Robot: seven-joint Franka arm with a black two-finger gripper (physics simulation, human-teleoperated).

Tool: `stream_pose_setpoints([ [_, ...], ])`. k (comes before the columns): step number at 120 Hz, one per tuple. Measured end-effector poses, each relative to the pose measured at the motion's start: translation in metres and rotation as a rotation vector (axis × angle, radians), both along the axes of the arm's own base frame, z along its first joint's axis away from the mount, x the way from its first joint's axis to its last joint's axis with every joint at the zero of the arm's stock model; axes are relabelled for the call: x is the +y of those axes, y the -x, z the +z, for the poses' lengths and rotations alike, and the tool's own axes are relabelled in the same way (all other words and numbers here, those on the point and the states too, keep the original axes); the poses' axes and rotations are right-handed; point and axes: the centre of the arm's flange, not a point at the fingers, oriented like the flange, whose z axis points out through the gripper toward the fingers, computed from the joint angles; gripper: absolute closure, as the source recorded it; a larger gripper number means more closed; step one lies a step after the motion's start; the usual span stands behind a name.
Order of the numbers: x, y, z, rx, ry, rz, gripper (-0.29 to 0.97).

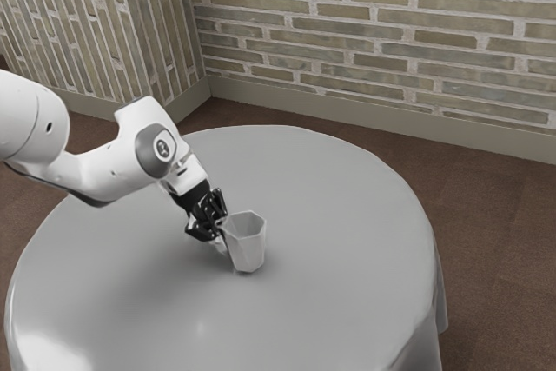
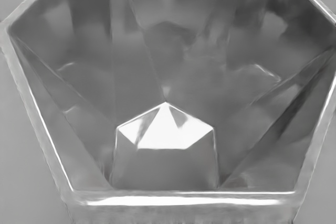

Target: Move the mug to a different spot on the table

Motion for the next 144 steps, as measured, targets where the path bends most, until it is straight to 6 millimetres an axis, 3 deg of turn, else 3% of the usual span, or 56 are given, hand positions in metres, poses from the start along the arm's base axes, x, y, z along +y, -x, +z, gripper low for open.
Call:
stream_pose_setpoints([
  [41,0.018,-0.001,0.027,-0.11,0.093,0.031,0.76],
  [105,0.099,0.006,0.035,-0.183,0.08,0.072,0.77],
  [121,0.117,-0.002,0.024,-0.186,0.078,0.082,0.78],
  [144,0.125,-0.02,-0.003,-0.172,0.081,0.067,0.77],
])
